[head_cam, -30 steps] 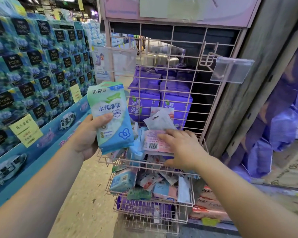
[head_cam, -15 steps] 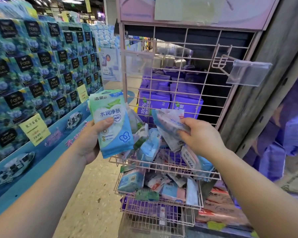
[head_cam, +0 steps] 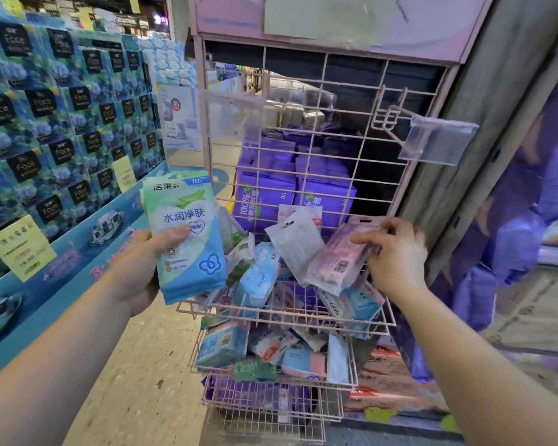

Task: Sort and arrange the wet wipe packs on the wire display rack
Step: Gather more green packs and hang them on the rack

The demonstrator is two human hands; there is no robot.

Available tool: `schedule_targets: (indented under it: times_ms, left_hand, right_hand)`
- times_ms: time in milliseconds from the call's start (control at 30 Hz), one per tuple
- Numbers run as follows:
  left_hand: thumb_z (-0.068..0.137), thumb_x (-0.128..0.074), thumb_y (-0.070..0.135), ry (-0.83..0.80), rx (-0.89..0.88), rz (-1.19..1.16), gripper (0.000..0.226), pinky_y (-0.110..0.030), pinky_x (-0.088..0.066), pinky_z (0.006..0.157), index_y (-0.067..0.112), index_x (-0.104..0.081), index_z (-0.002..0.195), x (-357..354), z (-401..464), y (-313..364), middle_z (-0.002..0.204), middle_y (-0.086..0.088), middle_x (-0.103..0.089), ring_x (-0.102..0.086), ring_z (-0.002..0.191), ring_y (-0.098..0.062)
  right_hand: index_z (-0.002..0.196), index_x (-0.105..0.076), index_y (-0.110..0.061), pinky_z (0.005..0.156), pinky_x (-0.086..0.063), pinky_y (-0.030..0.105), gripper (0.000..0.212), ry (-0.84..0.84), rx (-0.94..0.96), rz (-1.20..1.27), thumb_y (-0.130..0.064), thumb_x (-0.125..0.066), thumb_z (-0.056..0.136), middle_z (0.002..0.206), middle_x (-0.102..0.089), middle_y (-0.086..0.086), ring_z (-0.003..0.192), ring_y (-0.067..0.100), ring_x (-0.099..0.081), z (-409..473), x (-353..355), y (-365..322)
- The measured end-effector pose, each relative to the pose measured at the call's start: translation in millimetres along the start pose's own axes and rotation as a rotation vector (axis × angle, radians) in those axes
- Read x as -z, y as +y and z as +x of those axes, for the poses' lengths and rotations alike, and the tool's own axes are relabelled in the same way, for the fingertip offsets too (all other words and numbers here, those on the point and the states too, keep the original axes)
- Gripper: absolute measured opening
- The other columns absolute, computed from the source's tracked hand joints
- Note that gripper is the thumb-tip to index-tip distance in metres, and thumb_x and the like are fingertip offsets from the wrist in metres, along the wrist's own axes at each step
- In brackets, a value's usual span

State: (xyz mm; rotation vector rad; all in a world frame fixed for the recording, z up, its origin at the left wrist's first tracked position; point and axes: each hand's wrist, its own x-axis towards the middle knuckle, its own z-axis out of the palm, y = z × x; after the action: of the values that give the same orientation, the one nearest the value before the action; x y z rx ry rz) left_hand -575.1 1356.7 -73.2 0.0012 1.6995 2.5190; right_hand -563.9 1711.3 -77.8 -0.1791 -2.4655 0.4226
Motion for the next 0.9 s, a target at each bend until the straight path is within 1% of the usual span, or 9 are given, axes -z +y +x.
schedule_targets:
  times_ms: [67, 167, 300, 400, 467, 600, 733, 800, 900]
  left_hand:
    - [0.060, -0.082, 0.028, -0.017, 0.005, 0.026, 0.052, -0.029, -0.057, 0.054, 0.014, -0.064, 0.108, -6.9, 2.9, -2.9, 0.091, -0.005, -0.077, -0.074, 0.071, -0.018]
    - [0.075, -0.067, 0.022, -0.039, 0.009, 0.041, 0.029, -0.028, -0.057, 0.052, 0.015, -0.064, 0.103, -14.3, 6.2, -3.9, 0.085, -0.003, -0.077, -0.074, 0.067, -0.017]
    - [0.071, -0.069, 0.025, -0.049, 0.008, 0.037, 0.038, -0.029, -0.058, 0.056, 0.015, -0.065, 0.107, -20.4, 8.2, -2.3, 0.092, -0.005, -0.077, -0.074, 0.072, -0.018]
    - [0.062, -0.081, 0.029, -0.050, 0.010, 0.040, 0.052, -0.031, -0.058, 0.058, 0.015, -0.065, 0.110, -22.2, 8.2, -2.4, 0.100, -0.008, -0.076, -0.074, 0.077, -0.020]
    - [0.067, -0.076, 0.026, -0.051, 0.010, 0.044, 0.047, -0.030, -0.058, 0.058, 0.014, -0.064, 0.111, -22.3, 7.6, -2.3, 0.099, -0.008, -0.076, -0.074, 0.077, -0.020]
    - [0.073, -0.071, 0.021, -0.057, -0.003, 0.037, 0.039, -0.030, -0.058, 0.057, 0.013, -0.064, 0.110, -22.0, 5.9, -2.2, 0.094, -0.006, -0.076, -0.074, 0.075, -0.020]
    - [0.075, -0.070, 0.021, -0.050, 0.000, 0.040, 0.036, -0.031, -0.059, 0.059, 0.013, -0.065, 0.109, -20.6, 5.9, -2.8, 0.097, -0.008, -0.076, -0.074, 0.078, -0.022]
    - [0.071, -0.069, 0.025, -0.040, 0.006, 0.044, 0.043, -0.032, -0.059, 0.060, 0.013, -0.064, 0.112, -19.7, 6.8, -3.3, 0.100, -0.009, -0.075, -0.074, 0.081, -0.023]
    - [0.069, -0.070, 0.027, -0.040, 0.007, 0.037, 0.049, -0.032, -0.058, 0.061, 0.013, -0.063, 0.115, -18.1, 6.5, -3.4, 0.102, -0.009, -0.075, -0.074, 0.082, -0.023]
  right_hand:
    - [0.094, -0.078, -0.023, 0.084, -0.041, 0.034, 0.043, 0.004, 0.019, 0.121, 0.009, -0.061, 0.071, 0.108, -0.056, 0.015, 0.098, 0.042, -0.055, -5.3, -8.7, 8.6]
    - [0.100, -0.076, -0.012, 0.096, -0.044, 0.029, 0.035, -0.092, -0.035, 0.314, 0.008, -0.053, 0.082, 0.113, -0.047, 0.009, 0.107, 0.028, -0.054, -13.6, -9.4, 7.0]
    - [0.117, -0.066, -0.018, 0.094, -0.037, 0.014, 0.033, -0.183, -0.143, 0.503, -0.008, -0.061, 0.085, 0.130, -0.040, 0.001, 0.117, 0.012, -0.047, -18.8, 0.4, -9.1]
    - [0.143, -0.036, -0.028, 0.094, -0.045, 0.028, 0.078, -0.101, -0.232, 0.522, -0.017, -0.076, 0.076, 0.145, -0.033, 0.002, 0.114, 0.012, -0.050, -16.7, 2.3, -22.2]
    - [0.149, -0.020, -0.032, 0.086, -0.051, 0.033, 0.093, -0.163, -0.382, 0.632, -0.013, -0.076, 0.076, 0.140, -0.045, 0.004, 0.096, 0.012, -0.059, -10.9, 6.7, -29.4]
    - [0.131, -0.054, -0.017, 0.069, -0.060, 0.032, 0.057, -0.336, -0.430, 0.955, 0.002, -0.070, 0.080, 0.099, -0.071, 0.001, 0.083, 0.012, -0.070, 3.3, 15.0, -32.0]
    - [0.095, -0.065, -0.019, 0.077, -0.060, 0.035, 0.026, -0.339, -0.188, 0.916, 0.002, -0.070, 0.081, 0.094, -0.072, 0.009, 0.081, 0.016, -0.070, 11.0, 10.9, -46.9]
    - [0.102, -0.065, -0.017, 0.082, -0.056, 0.038, 0.027, -0.318, -0.092, 0.741, -0.003, -0.072, 0.080, 0.100, -0.070, 0.015, 0.088, 0.029, -0.068, 14.0, -2.3, -52.3]
    - [0.125, -0.054, -0.021, 0.091, -0.045, 0.025, 0.057, -0.371, -0.015, 0.454, -0.017, -0.078, 0.073, 0.121, -0.060, 0.002, 0.110, 0.022, -0.058, 10.6, -21.1, -55.7]
